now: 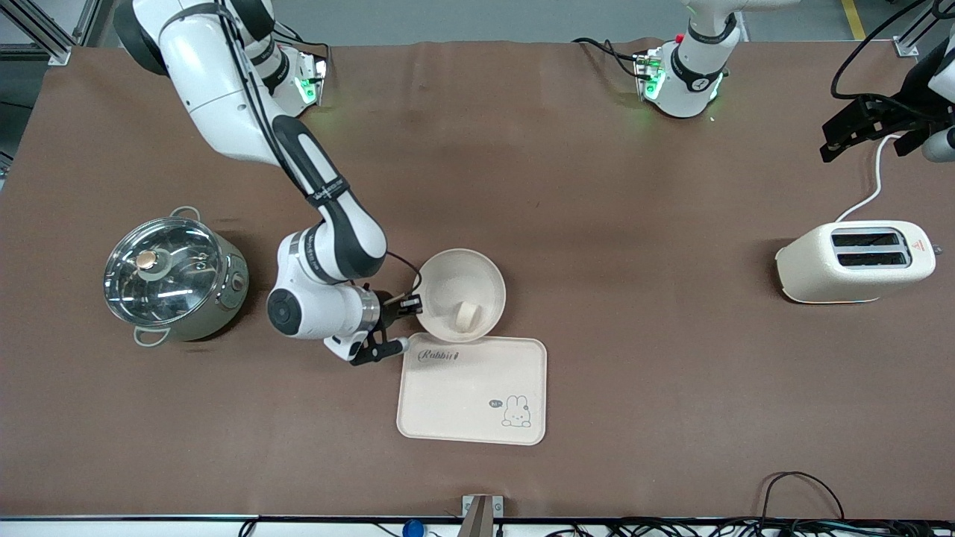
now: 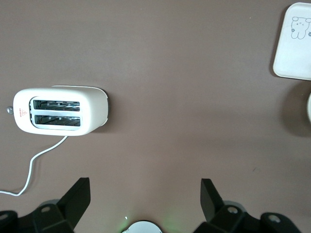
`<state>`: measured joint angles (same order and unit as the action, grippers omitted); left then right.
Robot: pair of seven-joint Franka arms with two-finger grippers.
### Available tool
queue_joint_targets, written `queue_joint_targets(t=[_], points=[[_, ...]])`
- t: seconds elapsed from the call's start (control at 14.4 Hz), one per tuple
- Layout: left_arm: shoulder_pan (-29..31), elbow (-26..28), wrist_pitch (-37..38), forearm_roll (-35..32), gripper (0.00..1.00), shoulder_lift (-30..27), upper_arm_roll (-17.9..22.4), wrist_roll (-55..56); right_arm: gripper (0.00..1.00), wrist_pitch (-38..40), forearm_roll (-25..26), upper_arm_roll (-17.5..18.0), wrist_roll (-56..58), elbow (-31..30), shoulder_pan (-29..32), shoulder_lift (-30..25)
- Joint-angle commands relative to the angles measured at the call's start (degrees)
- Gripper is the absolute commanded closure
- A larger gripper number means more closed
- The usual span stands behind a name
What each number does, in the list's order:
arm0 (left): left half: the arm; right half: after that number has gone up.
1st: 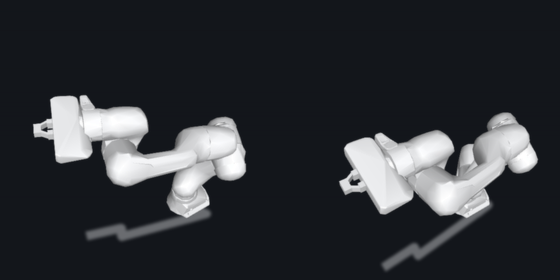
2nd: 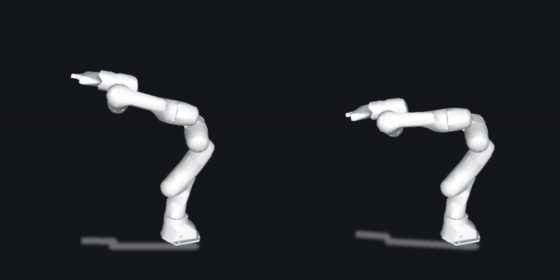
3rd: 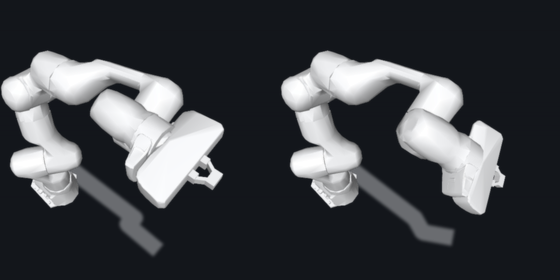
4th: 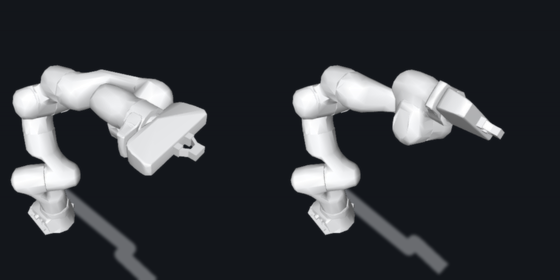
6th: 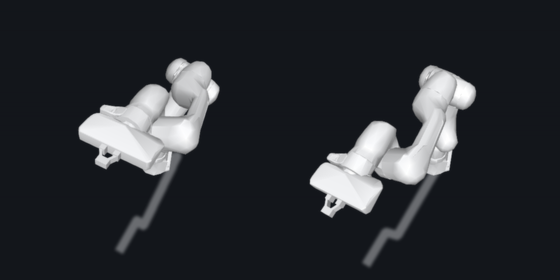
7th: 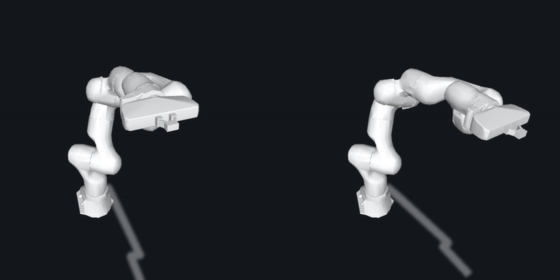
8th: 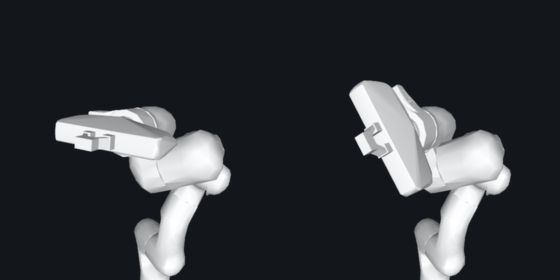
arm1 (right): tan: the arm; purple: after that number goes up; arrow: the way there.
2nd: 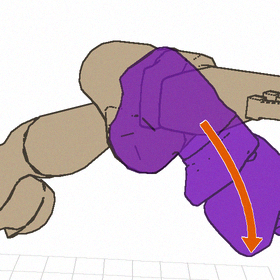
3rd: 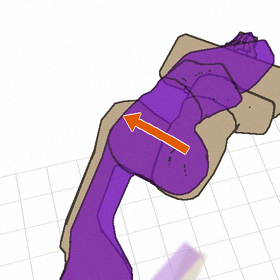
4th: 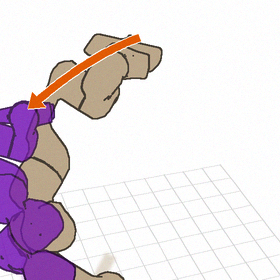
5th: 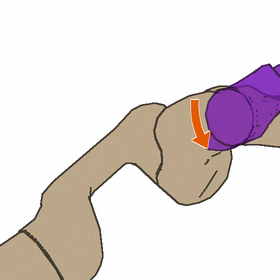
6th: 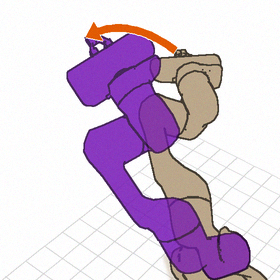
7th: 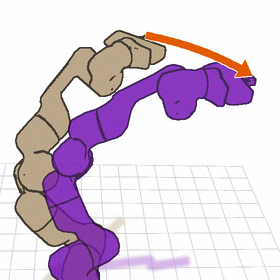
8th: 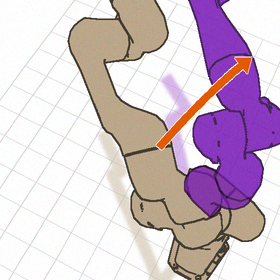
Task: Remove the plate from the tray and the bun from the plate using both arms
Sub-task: 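Lift the plate with the bun off the tray and set it beside the tray, then open the right gripper on the plate while the left gripper reaches toward it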
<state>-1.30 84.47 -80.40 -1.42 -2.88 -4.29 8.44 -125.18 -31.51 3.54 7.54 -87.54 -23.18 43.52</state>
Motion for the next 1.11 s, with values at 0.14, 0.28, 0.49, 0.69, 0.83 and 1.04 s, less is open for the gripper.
queue_joint_targets(t=[0.14, 0.28, 0.49, 0.69, 0.83, 1.04], points=[[-1.08, -0.45, 0.86, -0.95, 0.00, 3.58, -0.37, 0.08, 1.00, -11.46, 0.49, 0.86, 2.74, -15.37, -3.00, -8.89], [-1.34, -0.63, 0.51, -0.25, 0.00, 7.00, -0.89, 0.17, 1.00, -16.75, 0.22, 0.86, 2.66, -16.87, -4.68, -8.80], [-1.43, -0.63, -2.64, 0.10, 0.00, 11.39, -4.49, 2.44, 1.00, -19.22, 0.22, 0.86, 2.74, -16.79, -5.82, -8.36], [-1.43, -0.54, -6.07, 1.86, 0.00, 17.72, -8.35, 10.52, 1.00, -20.80, 0.14, 0.86, 2.66, -16.70, -6.44, -8.27], [-2.30, -0.45, -8.27, 1.95, 0.00, 21.50, -10.47, 16.05, 0.97, -21.86, -0.13, 0.86, 2.48, -16.44, -6.44, -7.14], [-6.51, -0.45, -13.00, 1.86, 0.00, 26.68, -10.83, 26.50, 0.97, -23.80, -0.22, 0.86, 2.13, -16.52, -7.06, -6.43]])
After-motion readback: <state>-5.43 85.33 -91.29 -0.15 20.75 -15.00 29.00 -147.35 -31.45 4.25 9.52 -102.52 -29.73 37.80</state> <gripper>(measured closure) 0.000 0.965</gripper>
